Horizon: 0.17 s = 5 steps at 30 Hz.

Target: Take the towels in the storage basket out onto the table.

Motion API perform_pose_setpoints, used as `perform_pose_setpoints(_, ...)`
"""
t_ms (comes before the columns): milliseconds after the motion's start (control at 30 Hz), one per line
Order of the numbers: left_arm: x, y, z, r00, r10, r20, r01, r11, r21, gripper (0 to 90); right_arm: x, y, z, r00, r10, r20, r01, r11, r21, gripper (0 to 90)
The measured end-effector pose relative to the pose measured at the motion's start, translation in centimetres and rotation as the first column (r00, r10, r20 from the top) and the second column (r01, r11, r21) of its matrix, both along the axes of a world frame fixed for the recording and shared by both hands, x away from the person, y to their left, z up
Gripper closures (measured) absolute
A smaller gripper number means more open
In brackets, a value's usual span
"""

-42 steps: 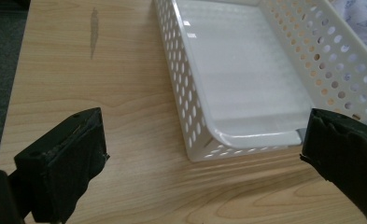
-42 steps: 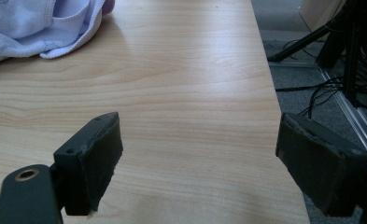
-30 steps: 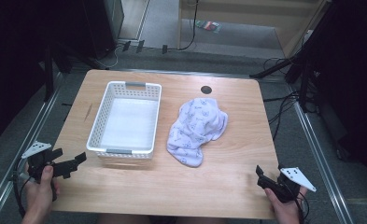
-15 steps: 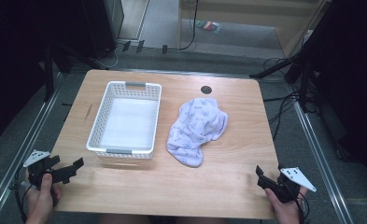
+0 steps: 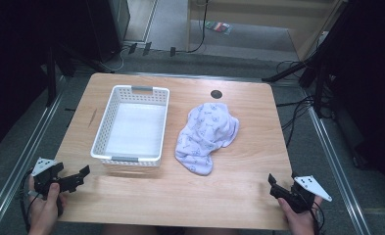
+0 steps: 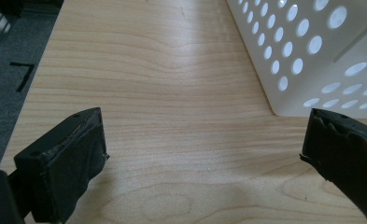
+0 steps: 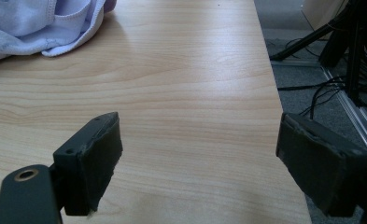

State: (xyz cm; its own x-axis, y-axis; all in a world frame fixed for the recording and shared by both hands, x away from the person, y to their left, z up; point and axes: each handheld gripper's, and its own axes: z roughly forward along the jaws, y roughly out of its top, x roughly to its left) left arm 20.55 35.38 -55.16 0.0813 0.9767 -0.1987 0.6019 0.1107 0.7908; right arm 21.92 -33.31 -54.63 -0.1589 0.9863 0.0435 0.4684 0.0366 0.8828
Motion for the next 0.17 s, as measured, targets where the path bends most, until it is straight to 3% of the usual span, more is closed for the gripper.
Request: perform_pose_setpoints(167, 0.07, -0.09, -0.07, 1.0, -0.009, -0.003, 0.009, 0.9999, 0.008, 0.2, 0.0, 0.01, 0.0, 1.0, 0.006, 0.001, -0.006, 1.0, -0.002, 14.7)
